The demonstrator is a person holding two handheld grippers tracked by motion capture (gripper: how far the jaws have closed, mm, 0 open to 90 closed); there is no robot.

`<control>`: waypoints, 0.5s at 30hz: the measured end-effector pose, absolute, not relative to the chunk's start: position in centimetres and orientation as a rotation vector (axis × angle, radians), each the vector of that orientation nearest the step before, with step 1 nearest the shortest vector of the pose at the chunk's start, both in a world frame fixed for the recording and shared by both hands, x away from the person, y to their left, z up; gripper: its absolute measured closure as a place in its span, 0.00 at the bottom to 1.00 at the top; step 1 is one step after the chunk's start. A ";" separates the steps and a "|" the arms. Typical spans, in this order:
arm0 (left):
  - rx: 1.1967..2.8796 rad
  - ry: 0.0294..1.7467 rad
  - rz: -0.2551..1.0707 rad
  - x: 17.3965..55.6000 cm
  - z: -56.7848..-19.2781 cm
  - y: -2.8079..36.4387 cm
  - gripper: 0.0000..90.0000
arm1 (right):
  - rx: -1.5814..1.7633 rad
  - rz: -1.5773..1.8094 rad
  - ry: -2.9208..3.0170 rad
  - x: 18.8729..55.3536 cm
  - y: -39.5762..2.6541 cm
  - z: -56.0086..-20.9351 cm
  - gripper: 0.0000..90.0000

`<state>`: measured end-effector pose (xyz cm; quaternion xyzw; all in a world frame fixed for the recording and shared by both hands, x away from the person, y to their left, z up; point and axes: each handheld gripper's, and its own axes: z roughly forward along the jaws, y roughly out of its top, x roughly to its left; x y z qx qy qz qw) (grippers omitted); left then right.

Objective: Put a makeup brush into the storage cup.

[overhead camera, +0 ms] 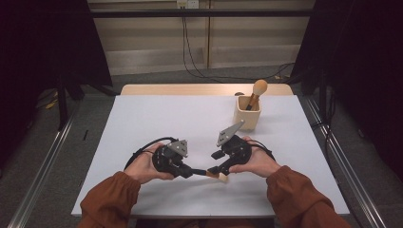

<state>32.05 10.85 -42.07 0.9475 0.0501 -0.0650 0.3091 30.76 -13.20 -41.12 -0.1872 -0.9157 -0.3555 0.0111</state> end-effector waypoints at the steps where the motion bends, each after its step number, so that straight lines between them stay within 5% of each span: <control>1: 2.499 0.147 -0.161 32.0 -42.1 10.9 0.87 | -0.591 -1.114 -2.856 30.7 -13.3 -41.1 0.44; 15: 2.396 0.220 -0.170 32.1 -41.6 12.5 0.87 | -0.673 -1.186 -2.838 30.6 -14.8 -40.7 0.31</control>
